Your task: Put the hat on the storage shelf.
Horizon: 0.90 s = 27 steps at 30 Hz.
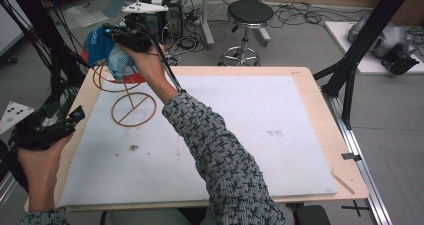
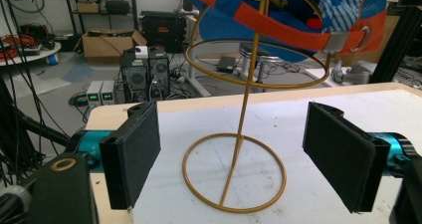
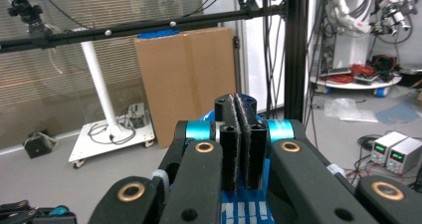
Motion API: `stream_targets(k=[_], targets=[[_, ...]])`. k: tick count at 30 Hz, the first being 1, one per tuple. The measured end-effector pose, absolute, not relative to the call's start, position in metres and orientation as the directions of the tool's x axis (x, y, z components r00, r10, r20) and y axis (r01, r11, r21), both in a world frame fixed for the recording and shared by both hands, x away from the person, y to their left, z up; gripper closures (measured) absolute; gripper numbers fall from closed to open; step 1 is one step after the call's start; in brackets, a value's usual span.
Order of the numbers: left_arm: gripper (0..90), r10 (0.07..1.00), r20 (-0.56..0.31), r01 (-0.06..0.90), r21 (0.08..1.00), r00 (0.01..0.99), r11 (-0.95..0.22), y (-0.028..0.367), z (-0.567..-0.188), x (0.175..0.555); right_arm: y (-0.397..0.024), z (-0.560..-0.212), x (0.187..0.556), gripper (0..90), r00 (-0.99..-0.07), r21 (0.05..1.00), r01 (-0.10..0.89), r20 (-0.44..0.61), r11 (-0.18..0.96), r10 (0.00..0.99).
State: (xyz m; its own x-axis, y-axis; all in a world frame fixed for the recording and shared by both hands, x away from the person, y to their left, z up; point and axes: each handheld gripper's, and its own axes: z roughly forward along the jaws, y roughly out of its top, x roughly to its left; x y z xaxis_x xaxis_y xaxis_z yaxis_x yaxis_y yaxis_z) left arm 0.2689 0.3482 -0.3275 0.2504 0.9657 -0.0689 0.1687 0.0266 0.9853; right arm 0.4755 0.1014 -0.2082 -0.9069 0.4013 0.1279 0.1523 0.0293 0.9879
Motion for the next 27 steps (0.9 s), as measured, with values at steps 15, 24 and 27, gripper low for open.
stream_targets(k=[15, 24, 27], targets=[[23.4, 0.965, -0.064, 0.167, 0.986, 0.255, 0.021, 0.349, -0.327, 0.268, 0.124, -0.222, 0.466, 88.9, -0.918, 0.982, 0.173, 0.134, 0.075, 0.373], [23.4, 0.964, -0.066, 0.166, 0.986, 0.258, 0.023, 0.349, -0.326, 0.268, 0.137, -0.231, 0.462, 88.7, -0.915, 0.978, 0.175, 0.119, 0.113, 0.385], [23.4, 0.964, -0.068, 0.165, 0.986, 0.257, 0.025, 0.350, -0.326, 0.268, 0.140, -0.232, 0.461, 88.7, -0.914, 0.976, 0.182, 0.122, 0.122, 0.386]])
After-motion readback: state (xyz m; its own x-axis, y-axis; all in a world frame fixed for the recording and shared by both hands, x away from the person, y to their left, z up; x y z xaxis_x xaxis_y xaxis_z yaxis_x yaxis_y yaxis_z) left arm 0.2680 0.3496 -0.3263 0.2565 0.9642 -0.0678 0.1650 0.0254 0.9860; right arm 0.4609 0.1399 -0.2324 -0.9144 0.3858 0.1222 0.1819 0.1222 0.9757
